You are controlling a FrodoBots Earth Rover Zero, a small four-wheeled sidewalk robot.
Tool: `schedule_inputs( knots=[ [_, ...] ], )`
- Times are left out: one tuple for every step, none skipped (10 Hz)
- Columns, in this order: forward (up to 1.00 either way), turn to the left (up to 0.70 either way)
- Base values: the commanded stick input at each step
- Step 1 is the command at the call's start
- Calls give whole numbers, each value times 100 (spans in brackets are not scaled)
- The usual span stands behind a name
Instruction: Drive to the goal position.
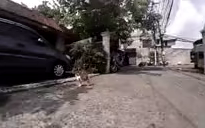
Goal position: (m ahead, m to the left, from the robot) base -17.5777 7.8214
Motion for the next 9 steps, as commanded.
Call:
schedule_inputs(
  knots=[
    [70, 0],
    [70, -14],
    [70, -27],
    [70, -20],
    [70, 0],
    [70, 0],
    [70, 0],
    [70, 0],
    [70, -14]
  ],
)
